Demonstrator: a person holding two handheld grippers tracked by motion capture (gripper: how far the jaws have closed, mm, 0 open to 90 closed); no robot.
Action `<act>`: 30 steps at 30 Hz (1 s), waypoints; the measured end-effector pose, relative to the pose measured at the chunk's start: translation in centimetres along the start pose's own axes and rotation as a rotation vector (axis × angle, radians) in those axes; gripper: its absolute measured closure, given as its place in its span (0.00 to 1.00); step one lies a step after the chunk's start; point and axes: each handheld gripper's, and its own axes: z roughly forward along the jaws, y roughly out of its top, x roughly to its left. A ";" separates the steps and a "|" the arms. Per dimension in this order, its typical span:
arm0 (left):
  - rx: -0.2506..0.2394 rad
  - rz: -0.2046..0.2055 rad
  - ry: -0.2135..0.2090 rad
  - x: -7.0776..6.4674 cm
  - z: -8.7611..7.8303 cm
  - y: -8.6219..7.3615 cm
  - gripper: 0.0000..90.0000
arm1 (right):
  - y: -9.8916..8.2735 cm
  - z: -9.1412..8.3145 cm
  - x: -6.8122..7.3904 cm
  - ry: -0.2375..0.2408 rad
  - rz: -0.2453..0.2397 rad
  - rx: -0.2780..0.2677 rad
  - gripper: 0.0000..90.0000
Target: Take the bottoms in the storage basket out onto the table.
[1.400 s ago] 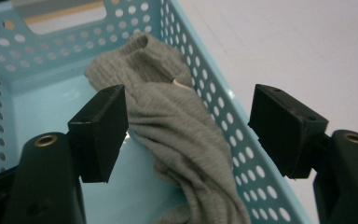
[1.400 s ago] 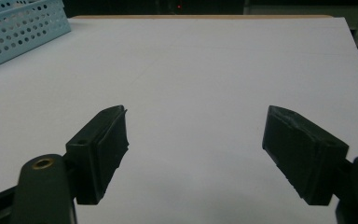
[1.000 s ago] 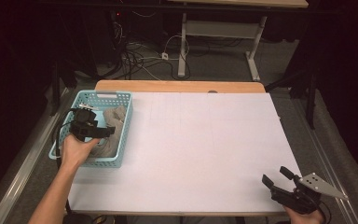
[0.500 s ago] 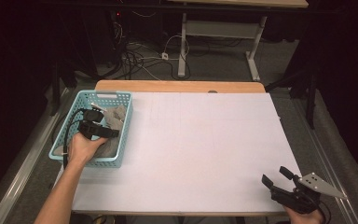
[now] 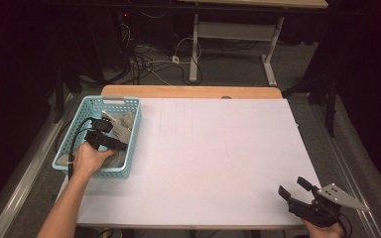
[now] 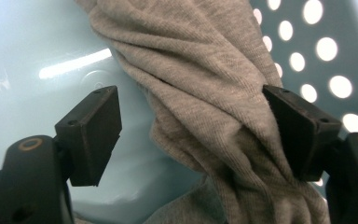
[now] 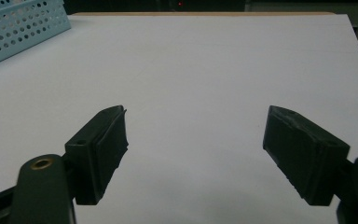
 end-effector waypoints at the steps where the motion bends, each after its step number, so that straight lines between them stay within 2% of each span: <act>1: 0.008 -0.008 -0.001 0.1 0.1 0.1 0.24 | 0.0 0.0 0.0 0.000 0.000 0.000 0.24; 4: 0.019 -0.043 0.000 0.4 0.1 0.2 0.24 | 0.0 0.0 0.0 0.001 -0.001 0.002 0.24; 6: 0.016 -0.040 0.014 0.7 0.1 0.5 0.24 | 0.0 0.0 0.0 0.000 -0.002 0.003 0.24; 15: 0.012 -0.057 0.017 1.3 0.8 1.3 0.28 | 0.0 0.0 0.0 0.002 -0.001 0.003 0.24; 19: 0.032 -0.065 -0.008 1.4 1.3 1.3 0.30 | 0.0 0.0 0.0 0.002 -0.003 0.001 0.24; 23: 0.058 -0.047 -0.033 1.1 1.8 1.5 0.35 | 0.0 0.0 0.0 0.004 -0.004 0.001 0.24; 26: 0.077 -0.062 -0.060 1.0 2.3 1.6 0.39 | 0.0 0.0 0.0 0.004 -0.008 0.001 0.24; 30: 0.094 -0.094 -0.119 1.3 2.7 1.7 0.46 | 0.0 0.0 0.0 0.005 -0.005 0.001 0.24</act>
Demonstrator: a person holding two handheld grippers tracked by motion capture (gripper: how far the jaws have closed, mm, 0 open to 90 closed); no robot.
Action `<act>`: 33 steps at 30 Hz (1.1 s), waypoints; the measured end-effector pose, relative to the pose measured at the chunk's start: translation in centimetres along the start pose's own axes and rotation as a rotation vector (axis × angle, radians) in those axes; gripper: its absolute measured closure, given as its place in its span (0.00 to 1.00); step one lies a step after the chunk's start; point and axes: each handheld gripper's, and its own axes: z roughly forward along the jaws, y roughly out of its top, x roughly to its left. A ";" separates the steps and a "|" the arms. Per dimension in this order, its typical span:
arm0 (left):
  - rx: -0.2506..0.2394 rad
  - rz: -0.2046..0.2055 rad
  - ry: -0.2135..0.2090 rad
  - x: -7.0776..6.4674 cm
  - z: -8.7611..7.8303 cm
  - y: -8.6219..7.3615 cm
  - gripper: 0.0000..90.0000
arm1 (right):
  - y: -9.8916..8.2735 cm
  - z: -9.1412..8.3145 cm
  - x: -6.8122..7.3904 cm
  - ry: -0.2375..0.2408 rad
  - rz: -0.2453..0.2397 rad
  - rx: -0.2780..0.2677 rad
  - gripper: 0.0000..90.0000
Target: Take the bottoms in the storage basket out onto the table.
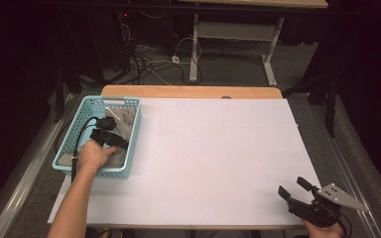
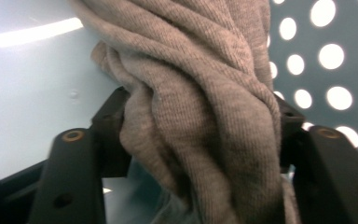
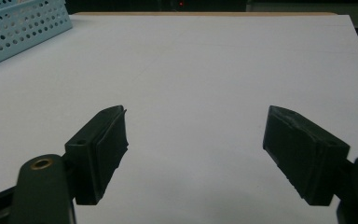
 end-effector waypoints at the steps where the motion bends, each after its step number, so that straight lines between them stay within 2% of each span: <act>1: 0.000 -0.003 -0.009 0.0 0.0 0.0 0.49 | 0.0 0.0 0.0 0.001 -0.002 0.001 0.24; 5: 0.008 -0.029 -0.020 -0.2 0.0 0.1 0.58 | 0.0 0.0 0.0 0.001 -0.003 0.001 0.24; 11: -0.002 -0.018 -0.018 -0.5 -0.6 0.1 0.70 | 0.0 0.0 0.0 0.003 -0.004 0.003 0.24; 19: -0.022 0.029 0.008 -1.1 -1.8 0.0 0.73 | 0.0 0.0 0.0 0.004 -0.002 0.002 0.24; 33: -0.130 0.056 -0.024 -1.4 -5.3 -0.7 0.73 | 0.0 0.0 0.0 0.004 -0.003 0.004 0.25</act>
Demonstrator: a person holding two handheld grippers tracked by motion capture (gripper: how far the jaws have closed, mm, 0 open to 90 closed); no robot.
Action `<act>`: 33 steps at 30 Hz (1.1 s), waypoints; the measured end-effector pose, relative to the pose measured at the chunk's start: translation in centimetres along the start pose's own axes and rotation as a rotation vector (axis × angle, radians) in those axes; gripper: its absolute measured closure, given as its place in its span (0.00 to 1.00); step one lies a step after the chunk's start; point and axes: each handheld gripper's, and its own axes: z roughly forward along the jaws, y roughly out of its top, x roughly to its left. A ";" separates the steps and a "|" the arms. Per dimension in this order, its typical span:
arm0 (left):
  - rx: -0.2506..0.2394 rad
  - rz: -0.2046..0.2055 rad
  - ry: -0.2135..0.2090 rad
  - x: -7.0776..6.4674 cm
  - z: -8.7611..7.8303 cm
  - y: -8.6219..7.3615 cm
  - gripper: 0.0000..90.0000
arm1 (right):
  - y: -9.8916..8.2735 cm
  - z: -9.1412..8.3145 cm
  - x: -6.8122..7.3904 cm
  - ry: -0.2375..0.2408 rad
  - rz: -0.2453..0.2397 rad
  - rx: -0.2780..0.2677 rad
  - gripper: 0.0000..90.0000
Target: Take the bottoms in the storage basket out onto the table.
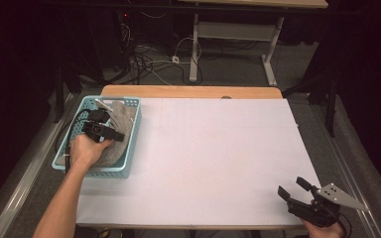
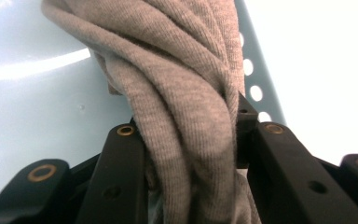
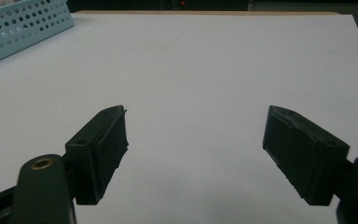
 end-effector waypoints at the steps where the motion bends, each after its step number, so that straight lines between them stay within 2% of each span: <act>1: -0.007 0.002 0.000 0.0 -0.2 0.0 0.73 | 0.0 0.0 0.0 0.000 0.000 0.000 0.25; 14: -0.124 0.032 -0.042 -0.7 -4.9 0.1 0.73 | 0.0 0.0 0.0 -0.001 0.005 0.000 0.25; 23: -0.183 0.054 -0.056 -1.3 -7.6 0.1 0.74 | 0.0 0.0 -0.1 0.000 0.006 0.001 0.25; 26: -0.193 0.059 -0.061 -1.4 -8.2 0.3 0.74 | 0.0 0.0 -0.1 0.000 0.007 0.002 0.25; 28: -0.198 0.044 -0.071 -1.4 -8.8 0.5 0.74 | 0.0 0.0 -0.1 0.000 0.007 0.002 0.25; 33: -0.207 0.055 -0.060 -1.9 -9.7 0.9 0.74 | 0.0 0.0 -0.1 0.001 0.007 -0.001 0.25</act>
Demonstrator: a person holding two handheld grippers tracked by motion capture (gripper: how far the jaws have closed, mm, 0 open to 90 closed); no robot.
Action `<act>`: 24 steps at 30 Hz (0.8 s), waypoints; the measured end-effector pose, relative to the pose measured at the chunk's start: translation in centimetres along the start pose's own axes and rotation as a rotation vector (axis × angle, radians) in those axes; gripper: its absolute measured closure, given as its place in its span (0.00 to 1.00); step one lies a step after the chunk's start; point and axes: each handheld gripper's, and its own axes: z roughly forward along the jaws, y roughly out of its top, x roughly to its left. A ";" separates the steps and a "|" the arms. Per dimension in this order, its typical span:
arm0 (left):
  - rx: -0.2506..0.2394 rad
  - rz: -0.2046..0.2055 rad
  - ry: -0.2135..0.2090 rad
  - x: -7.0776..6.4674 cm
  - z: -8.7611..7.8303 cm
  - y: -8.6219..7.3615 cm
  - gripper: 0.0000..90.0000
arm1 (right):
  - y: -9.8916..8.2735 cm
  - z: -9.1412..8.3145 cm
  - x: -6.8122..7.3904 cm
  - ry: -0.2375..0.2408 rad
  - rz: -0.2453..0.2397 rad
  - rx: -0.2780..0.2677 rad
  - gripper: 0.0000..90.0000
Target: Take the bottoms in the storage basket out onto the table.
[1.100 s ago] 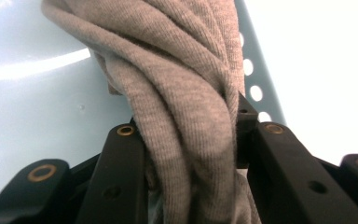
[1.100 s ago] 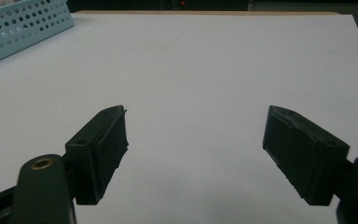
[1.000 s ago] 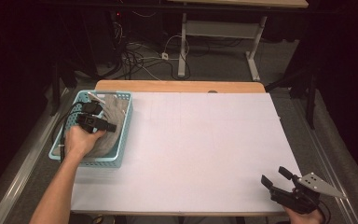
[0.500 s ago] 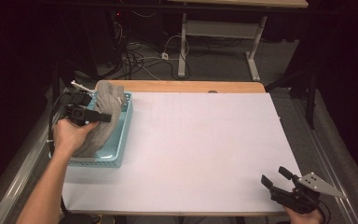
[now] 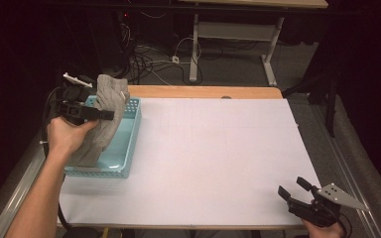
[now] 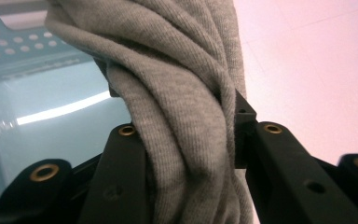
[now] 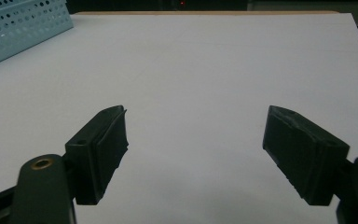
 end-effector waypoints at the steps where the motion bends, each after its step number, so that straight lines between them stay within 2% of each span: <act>1: -0.006 0.003 -0.002 -0.1 -0.2 0.1 0.74 | 0.0 0.0 0.0 0.001 -0.002 0.001 0.24; 18: -0.079 0.062 -0.034 -2.6 -3.8 1.7 0.75 | 0.0 0.0 0.1 -0.002 -0.003 -0.001 0.25; 24: -0.101 0.078 -0.065 -3.4 -4.7 2.0 0.75 | 0.0 0.0 0.1 -0.003 0.000 -0.001 0.25</act>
